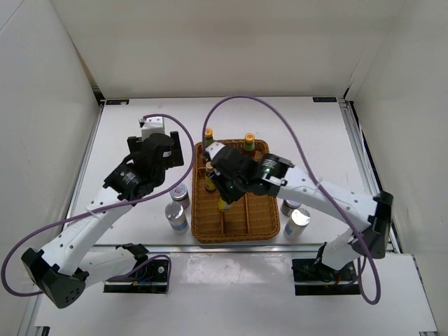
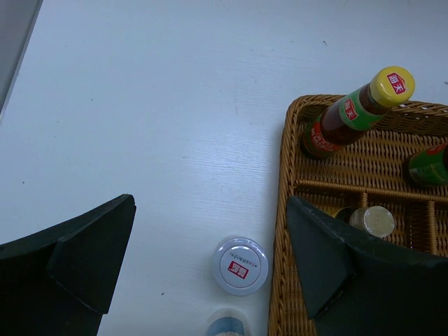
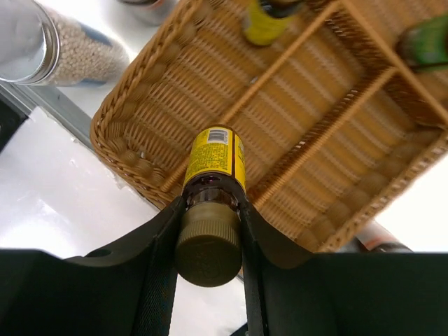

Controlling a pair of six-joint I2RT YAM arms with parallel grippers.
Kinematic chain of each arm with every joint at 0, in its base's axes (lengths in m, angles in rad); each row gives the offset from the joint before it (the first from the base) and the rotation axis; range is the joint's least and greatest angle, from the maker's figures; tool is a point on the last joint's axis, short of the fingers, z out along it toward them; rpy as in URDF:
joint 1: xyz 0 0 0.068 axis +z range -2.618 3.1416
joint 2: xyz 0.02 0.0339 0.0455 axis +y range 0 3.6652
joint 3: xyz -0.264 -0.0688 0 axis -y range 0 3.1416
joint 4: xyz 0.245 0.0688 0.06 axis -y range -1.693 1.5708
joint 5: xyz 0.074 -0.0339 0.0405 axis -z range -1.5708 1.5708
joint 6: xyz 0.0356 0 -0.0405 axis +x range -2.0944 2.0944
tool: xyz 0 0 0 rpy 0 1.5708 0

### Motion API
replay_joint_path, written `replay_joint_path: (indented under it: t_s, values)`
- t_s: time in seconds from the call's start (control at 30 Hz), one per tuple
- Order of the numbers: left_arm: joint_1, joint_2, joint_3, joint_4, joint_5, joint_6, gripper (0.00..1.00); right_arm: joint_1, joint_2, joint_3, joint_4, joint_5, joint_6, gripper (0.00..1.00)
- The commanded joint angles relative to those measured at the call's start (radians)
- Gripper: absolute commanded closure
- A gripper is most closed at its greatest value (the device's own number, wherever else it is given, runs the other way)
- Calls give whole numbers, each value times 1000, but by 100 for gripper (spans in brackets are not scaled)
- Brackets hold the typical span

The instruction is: Organize the condiment bottles

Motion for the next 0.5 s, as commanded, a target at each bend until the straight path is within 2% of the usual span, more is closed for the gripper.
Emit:
replay_joint_path:
  t_s: [0.0, 0.17, 0.3, 0.47]
  values:
    - [15, -5, -13, -1, -17, -3, 0, 35, 52, 70, 88, 33, 11, 100]
    - [24, -26, -46, -1, -17, -3, 0, 35, 136, 65, 158, 33, 2, 100]
    - [33, -55, -67, -1, -17, -3, 0, 35, 187, 30, 218, -40, 2, 100]
    - [64, -75, -78, -1, -26, 26, 0, 35, 255, 21, 255, -59, 25, 100]
